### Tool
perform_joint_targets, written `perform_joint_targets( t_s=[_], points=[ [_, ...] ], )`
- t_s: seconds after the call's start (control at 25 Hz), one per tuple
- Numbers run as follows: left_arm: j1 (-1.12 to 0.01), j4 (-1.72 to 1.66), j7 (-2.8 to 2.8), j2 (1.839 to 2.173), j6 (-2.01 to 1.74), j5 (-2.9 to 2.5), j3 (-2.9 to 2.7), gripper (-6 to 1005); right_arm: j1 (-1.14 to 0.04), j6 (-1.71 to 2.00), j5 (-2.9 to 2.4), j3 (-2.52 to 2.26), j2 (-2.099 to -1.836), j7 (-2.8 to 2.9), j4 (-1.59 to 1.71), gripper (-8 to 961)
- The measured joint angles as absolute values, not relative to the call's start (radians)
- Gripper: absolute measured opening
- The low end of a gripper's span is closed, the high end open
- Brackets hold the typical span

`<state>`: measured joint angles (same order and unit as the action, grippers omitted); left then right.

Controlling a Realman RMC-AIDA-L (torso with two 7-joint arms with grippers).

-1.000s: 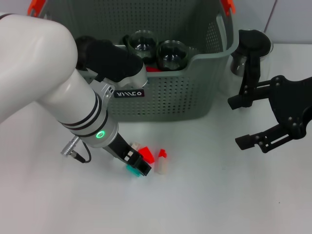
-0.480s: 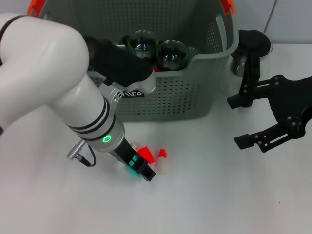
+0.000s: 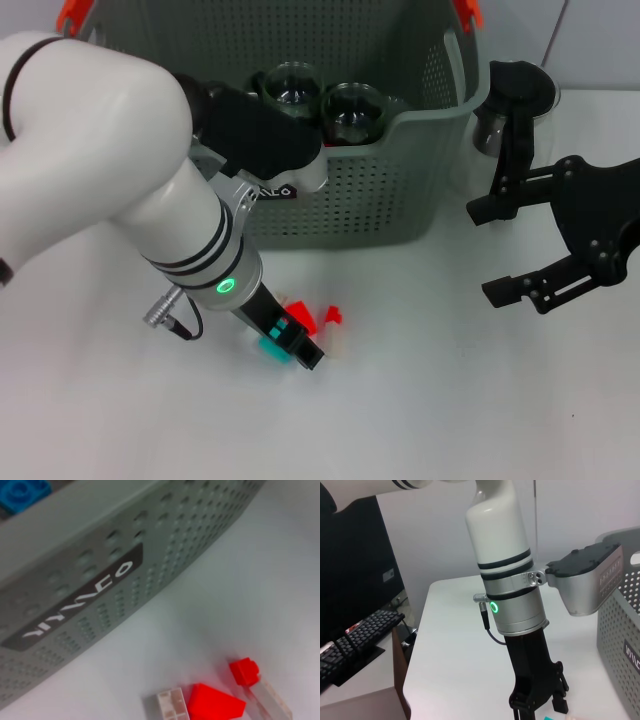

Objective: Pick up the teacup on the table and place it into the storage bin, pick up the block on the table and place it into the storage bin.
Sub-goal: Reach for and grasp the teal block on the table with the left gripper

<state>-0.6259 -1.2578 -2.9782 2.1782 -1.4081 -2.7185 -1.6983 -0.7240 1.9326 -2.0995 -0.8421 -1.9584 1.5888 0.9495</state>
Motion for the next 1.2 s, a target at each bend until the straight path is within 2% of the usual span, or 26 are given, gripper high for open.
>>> perform_joint_targets(
  t_s=[1.2],
  points=[
    [-0.629,-1.225,-2.979,2.178,-1.382,-2.750,-1.720,761,-0.726,1.930,-2.095,-0.841,-1.957,1.586,0.948,941]
  ],
)
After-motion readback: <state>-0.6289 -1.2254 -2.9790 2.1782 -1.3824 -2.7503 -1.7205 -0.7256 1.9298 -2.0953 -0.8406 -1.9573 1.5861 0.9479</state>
